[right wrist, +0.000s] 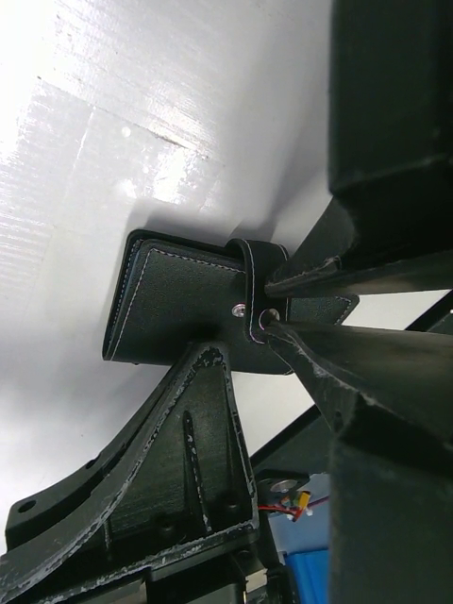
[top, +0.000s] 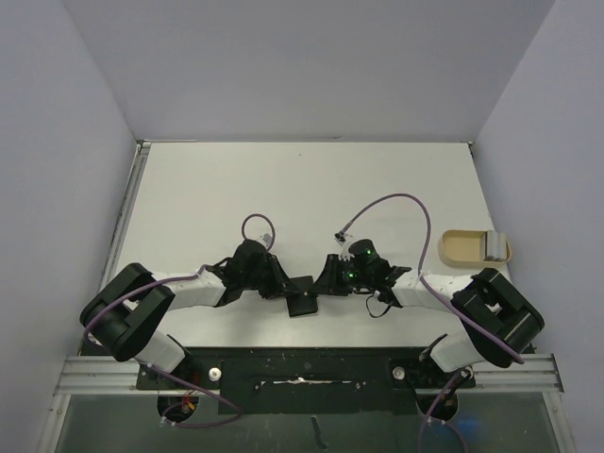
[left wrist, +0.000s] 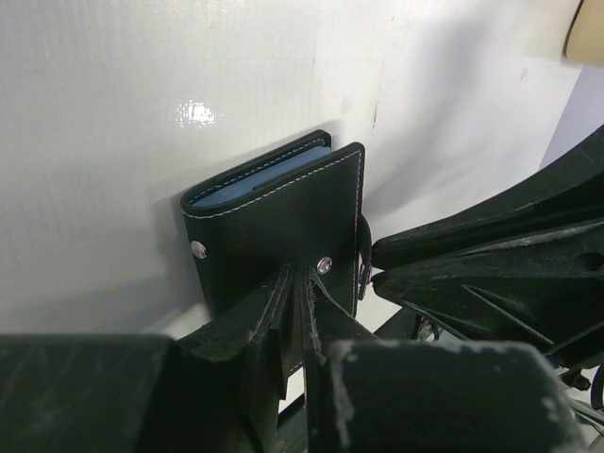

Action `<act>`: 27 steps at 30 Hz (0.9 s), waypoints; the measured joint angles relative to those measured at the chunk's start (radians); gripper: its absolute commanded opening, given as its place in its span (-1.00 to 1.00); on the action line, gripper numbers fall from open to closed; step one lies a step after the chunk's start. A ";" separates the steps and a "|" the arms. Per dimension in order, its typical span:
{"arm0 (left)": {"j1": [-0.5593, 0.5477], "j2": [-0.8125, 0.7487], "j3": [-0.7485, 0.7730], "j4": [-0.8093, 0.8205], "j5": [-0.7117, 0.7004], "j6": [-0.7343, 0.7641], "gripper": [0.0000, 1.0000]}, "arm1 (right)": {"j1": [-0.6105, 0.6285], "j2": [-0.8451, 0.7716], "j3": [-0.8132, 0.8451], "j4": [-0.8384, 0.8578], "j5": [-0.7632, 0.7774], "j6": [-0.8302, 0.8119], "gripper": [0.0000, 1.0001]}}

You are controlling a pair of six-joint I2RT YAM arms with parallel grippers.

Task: Put the credit cards into the card holder
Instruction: Close the card holder at the center of the board.

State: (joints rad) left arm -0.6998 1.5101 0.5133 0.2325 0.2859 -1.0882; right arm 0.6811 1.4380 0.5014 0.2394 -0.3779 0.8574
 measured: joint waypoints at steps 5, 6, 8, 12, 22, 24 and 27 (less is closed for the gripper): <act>0.000 0.000 0.000 0.000 0.000 -0.001 -0.84 | 0.001 0.023 0.000 0.011 -0.005 0.001 -0.65; 0.000 0.000 0.000 0.000 -0.001 -0.001 -0.83 | 0.001 0.031 0.000 0.013 -0.005 0.001 -0.65; 0.000 0.000 0.000 0.000 -0.001 -0.001 -0.84 | 0.001 0.043 0.001 0.014 -0.008 0.004 -0.66; 0.000 0.000 0.000 0.000 -0.001 -0.002 -0.84 | 0.003 0.053 0.005 0.014 -0.012 0.008 -0.69; -0.001 0.000 0.000 0.001 -0.002 -0.007 -0.84 | 0.027 0.062 0.053 -0.044 0.019 -0.008 -0.70; -0.001 0.000 0.000 0.001 -0.002 -0.008 -0.83 | 0.029 0.062 0.058 -0.058 0.023 -0.011 -0.71; -0.001 0.000 0.000 0.002 -0.002 -0.008 -0.84 | 0.034 0.062 0.067 -0.073 0.032 -0.013 -0.71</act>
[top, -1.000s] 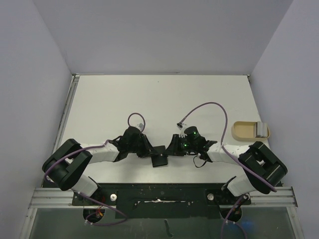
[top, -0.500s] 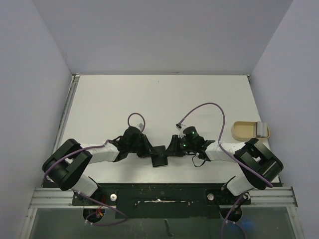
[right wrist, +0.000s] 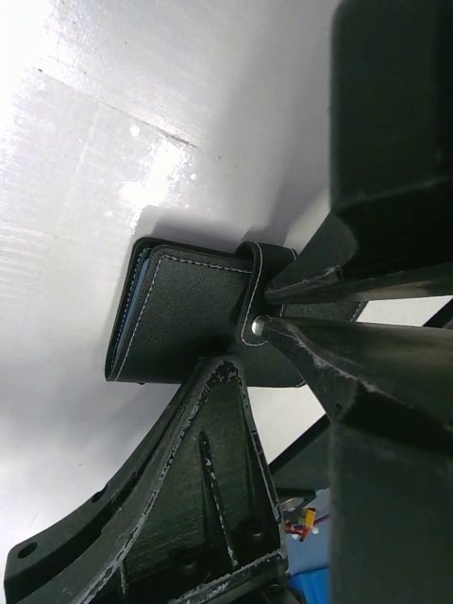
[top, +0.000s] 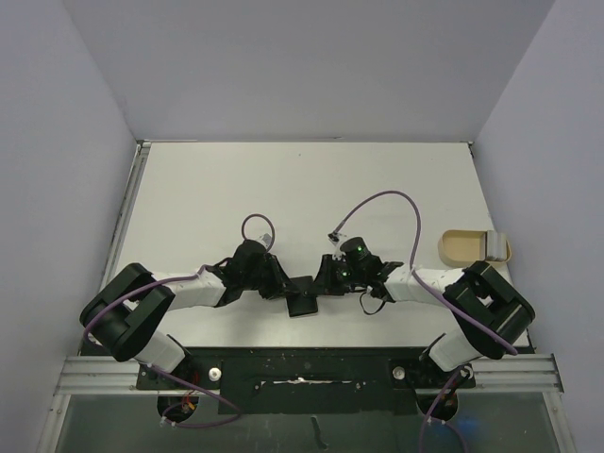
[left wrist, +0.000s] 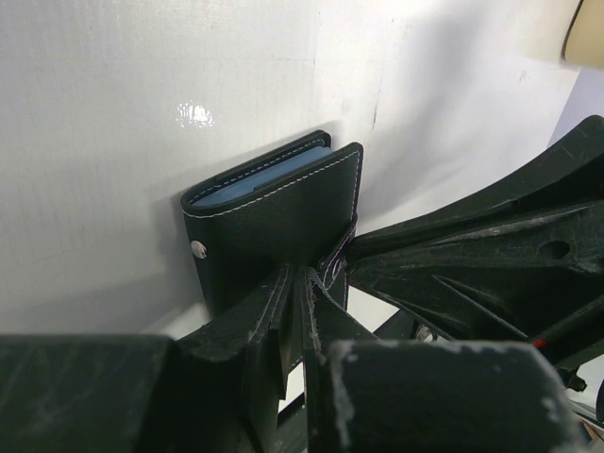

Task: Put the credit cards into the card holder
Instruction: Close the card holder at the center of the board.

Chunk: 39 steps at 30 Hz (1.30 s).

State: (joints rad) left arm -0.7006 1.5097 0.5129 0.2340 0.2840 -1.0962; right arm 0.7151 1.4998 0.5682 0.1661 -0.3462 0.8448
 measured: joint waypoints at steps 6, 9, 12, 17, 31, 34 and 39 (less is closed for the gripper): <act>0.000 0.000 -0.003 0.004 0.000 -0.001 -0.84 | 0.013 0.002 0.025 -0.042 0.024 -0.010 -0.71; 0.000 0.000 -0.004 0.006 0.000 -0.001 -0.84 | 0.019 0.006 0.041 -0.066 0.034 -0.019 -0.71; 0.000 0.000 -0.006 0.010 0.000 -0.003 -0.83 | 0.027 0.015 0.059 -0.087 0.047 -0.026 -0.71; 0.000 0.000 -0.008 0.014 0.000 -0.005 -0.84 | 0.035 0.022 0.084 -0.124 0.065 -0.031 -0.71; 0.000 0.000 -0.011 0.019 0.000 -0.013 -0.84 | 0.068 0.038 0.136 -0.190 0.115 -0.071 -0.76; 0.000 0.000 -0.011 0.021 0.000 -0.015 -0.84 | 0.077 0.038 0.145 -0.204 0.129 -0.081 -0.77; 0.000 0.000 -0.013 0.023 -0.001 -0.018 -0.84 | 0.094 0.049 0.174 -0.237 0.156 -0.097 -0.77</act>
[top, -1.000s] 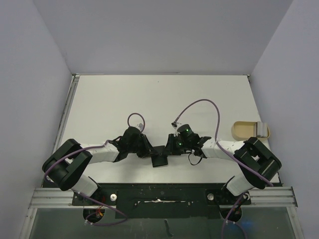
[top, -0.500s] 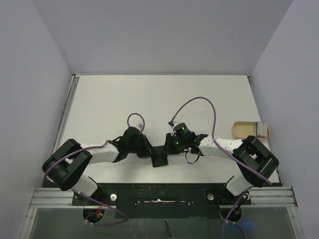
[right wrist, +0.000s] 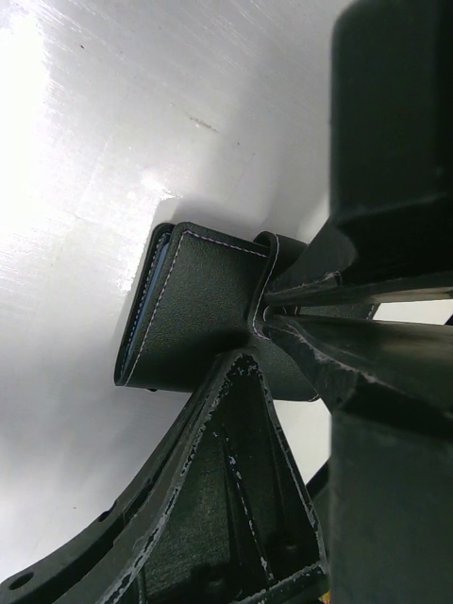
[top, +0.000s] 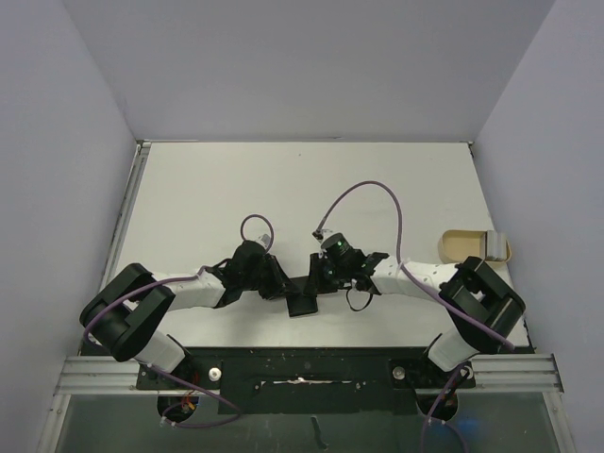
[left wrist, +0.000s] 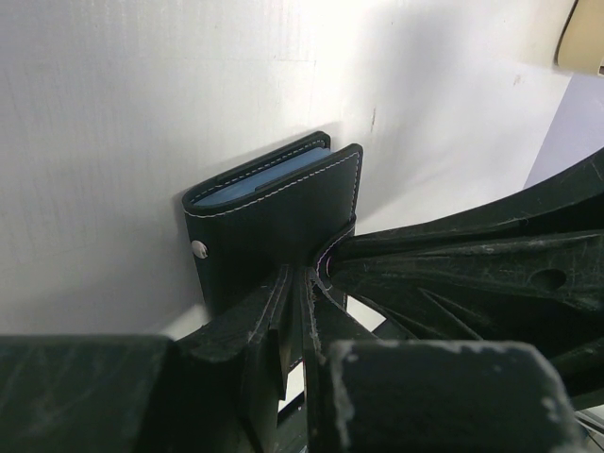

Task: Put the credit cards into the card holder
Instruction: Close the card holder at the center of the board.

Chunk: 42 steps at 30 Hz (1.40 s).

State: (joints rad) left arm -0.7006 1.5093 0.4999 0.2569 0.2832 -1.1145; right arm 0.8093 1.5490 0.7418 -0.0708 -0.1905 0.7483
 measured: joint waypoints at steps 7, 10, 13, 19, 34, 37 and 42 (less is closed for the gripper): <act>0.000 0.000 0.000 0.001 0.000 -0.001 -0.84 | 0.019 0.013 0.032 -0.044 0.037 -0.012 -0.79; 0.000 0.000 0.000 0.001 -0.001 -0.001 -0.84 | 0.032 0.021 0.053 -0.069 0.061 -0.019 -0.80; 0.000 0.000 -0.001 0.001 -0.001 -0.002 -0.84 | 0.048 0.022 0.061 -0.082 0.089 -0.030 -0.81; 0.000 0.000 -0.001 0.001 -0.002 -0.003 -0.84 | 0.069 0.026 0.077 -0.105 0.135 -0.035 -0.83; 0.000 0.000 -0.007 0.011 -0.002 -0.008 -0.84 | 0.188 0.056 0.137 -0.176 0.365 -0.057 -0.86; 0.000 -0.002 -0.008 0.011 -0.003 -0.009 -0.83 | 0.209 0.057 0.134 -0.172 0.412 -0.048 -0.87; 0.000 -0.004 -0.013 0.014 -0.006 -0.015 -0.83 | 0.230 0.051 0.095 -0.120 0.469 -0.014 -0.87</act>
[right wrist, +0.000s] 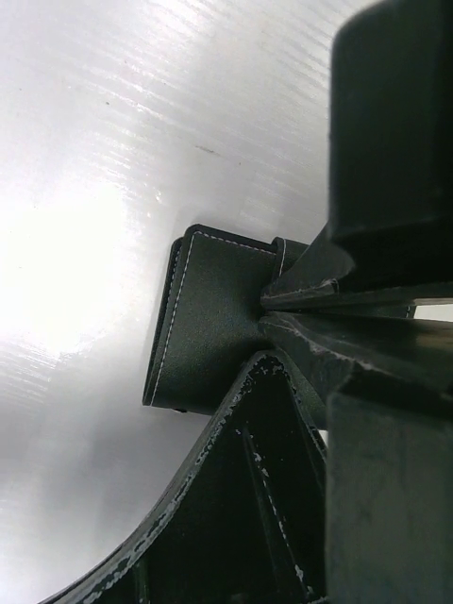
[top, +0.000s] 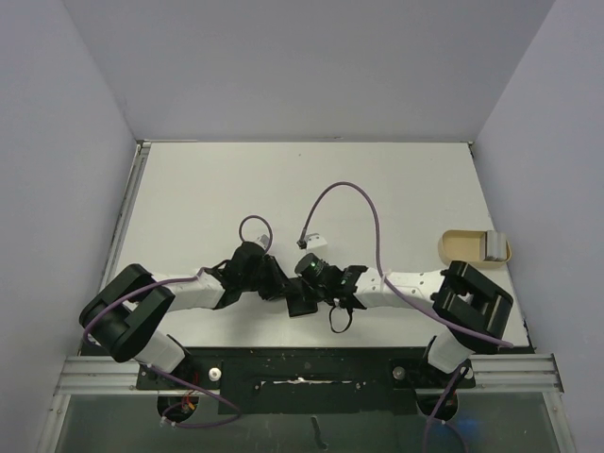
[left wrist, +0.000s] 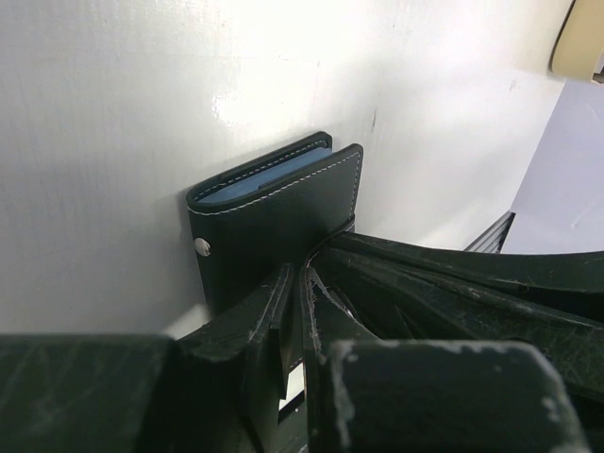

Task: Put the credit cards into the card holder
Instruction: Close the card holder at the center of the board.

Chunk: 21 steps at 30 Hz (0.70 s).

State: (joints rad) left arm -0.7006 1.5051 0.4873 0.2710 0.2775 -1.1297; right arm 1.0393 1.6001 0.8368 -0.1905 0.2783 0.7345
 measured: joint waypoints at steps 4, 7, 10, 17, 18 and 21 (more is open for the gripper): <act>0.000 -0.001 -0.001 0.000 -0.002 -0.009 -0.83 | 0.014 -0.011 -0.037 0.045 0.035 0.032 -0.88; -0.001 -0.001 -0.001 0.000 -0.004 -0.011 -0.83 | 0.032 -0.016 -0.042 0.052 0.071 0.044 -0.88; -0.001 -0.001 -0.001 -0.002 -0.004 -0.012 -0.83 | 0.056 -0.015 -0.042 0.049 0.110 0.056 -0.89; -0.004 0.001 -0.002 -0.003 0.000 -0.015 -0.83 | 0.122 -0.014 -0.040 0.013 0.206 0.097 -0.89; -0.004 0.003 -0.003 -0.001 0.002 -0.016 -0.83 | 0.132 -0.013 -0.039 0.007 0.221 0.107 -0.88; -0.002 0.010 -0.003 0.006 0.009 -0.016 -0.83 | 0.165 0.008 -0.019 -0.023 0.285 0.132 -0.89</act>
State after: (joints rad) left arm -0.7025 1.5150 0.4847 0.2775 0.2867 -1.1458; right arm 1.2045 1.6081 0.8181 -0.2138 0.5629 0.8665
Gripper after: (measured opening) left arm 0.084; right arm 0.062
